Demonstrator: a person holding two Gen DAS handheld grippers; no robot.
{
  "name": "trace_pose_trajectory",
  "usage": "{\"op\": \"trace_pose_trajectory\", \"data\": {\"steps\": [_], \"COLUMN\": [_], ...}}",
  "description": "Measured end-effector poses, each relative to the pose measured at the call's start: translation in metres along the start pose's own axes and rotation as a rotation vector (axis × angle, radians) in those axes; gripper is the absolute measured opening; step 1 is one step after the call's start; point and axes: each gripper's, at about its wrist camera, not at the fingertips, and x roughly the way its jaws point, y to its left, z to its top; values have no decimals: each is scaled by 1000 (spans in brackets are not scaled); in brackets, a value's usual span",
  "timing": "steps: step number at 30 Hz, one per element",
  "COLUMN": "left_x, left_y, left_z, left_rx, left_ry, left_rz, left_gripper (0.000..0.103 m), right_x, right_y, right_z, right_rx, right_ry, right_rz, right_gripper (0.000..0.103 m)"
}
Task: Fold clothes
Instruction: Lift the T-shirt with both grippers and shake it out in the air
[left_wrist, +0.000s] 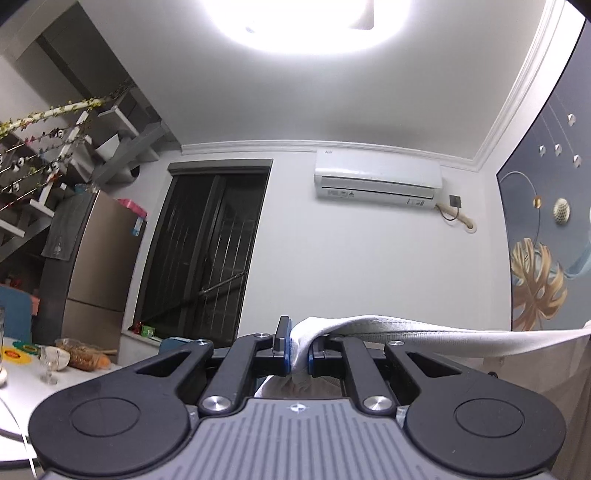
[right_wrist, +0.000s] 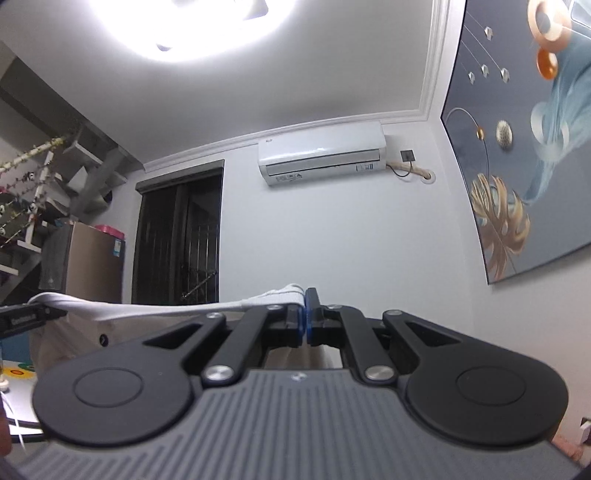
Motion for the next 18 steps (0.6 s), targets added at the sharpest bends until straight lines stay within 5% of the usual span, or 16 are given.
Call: {"op": "trace_pose_trajectory", "data": {"steps": [4,7,11,18], "left_x": [39,94,179,335], "left_y": [-13,-18,-12,4], "left_z": [-15,-60,-156,-356], "left_rx": [40,64,98,125], "left_ry": [65,141,254,449], "left_rz": [-1,6,24,32], "left_gripper": [9,9,10,15], "right_x": [30,70,123,259], "right_y": [-7,-16,-27,-56], "right_z": [-3,-53,-123,-298], "right_rx": [-23,-31,-40,-24], "right_ry": [65,160,289,506], "right_rz": [-19,-41,-69,-144], "right_gripper": [5,5,5,5]}}
